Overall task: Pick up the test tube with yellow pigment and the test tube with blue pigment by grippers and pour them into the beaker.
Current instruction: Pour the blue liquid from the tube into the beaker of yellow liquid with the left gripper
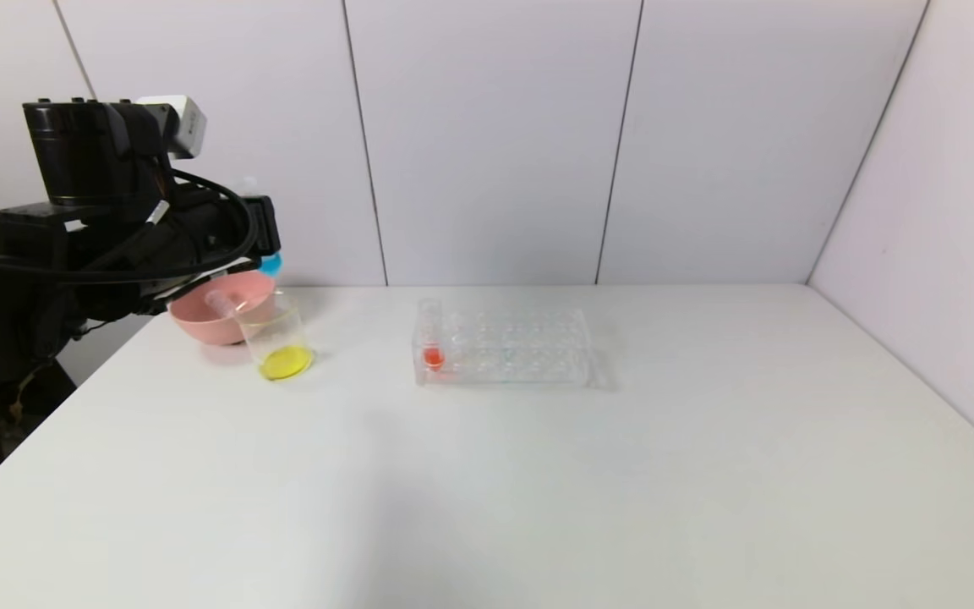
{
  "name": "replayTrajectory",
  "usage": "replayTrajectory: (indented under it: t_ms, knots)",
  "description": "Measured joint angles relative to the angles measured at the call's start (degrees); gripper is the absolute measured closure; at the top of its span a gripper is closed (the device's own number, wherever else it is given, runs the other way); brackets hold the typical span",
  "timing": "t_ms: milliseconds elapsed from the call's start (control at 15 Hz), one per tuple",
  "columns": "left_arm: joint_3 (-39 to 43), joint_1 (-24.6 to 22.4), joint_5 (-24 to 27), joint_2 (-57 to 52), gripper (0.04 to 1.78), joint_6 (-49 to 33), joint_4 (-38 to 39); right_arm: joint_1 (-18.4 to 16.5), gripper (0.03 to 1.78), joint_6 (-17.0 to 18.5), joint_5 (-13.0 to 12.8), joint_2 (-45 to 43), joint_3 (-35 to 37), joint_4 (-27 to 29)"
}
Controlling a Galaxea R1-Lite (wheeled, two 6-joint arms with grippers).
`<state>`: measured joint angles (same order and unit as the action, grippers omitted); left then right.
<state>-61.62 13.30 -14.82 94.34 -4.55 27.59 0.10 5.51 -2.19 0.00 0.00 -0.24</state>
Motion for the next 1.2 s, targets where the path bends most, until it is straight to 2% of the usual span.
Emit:
replayTrajectory:
  t_ms: [333, 533, 800, 1067, 1200]
  knots:
    - [0.5, -5.1, 1.6, -0.9, 1.38, 2.6, -0.3, 0.0, 0.10, 0.0, 0.0, 0.0, 0.0, 0.0]
    - [0.6, -7.9, 5.7, -0.9, 1.38, 2.8, -0.5, 0.0, 0.10, 0.0, 0.0, 0.0, 0.0, 0.0]
    - [0.9, -14.1, 15.2, -0.5, 1.38, 6.2, -1.5, 0.0, 0.10, 0.0, 0.0, 0.0, 0.0, 0.0]
    - [-0.9, -20.7, 26.2, 1.7, 1.38, 13.9, -3.4, 0.0, 0.10, 0.0, 0.0, 0.0, 0.0, 0.0]
    - [-3.8, -23.2, 33.4, 4.4, 1.38, 18.7, -4.2, 0.0, 0.10, 0.0, 0.0, 0.0, 0.0, 0.0]
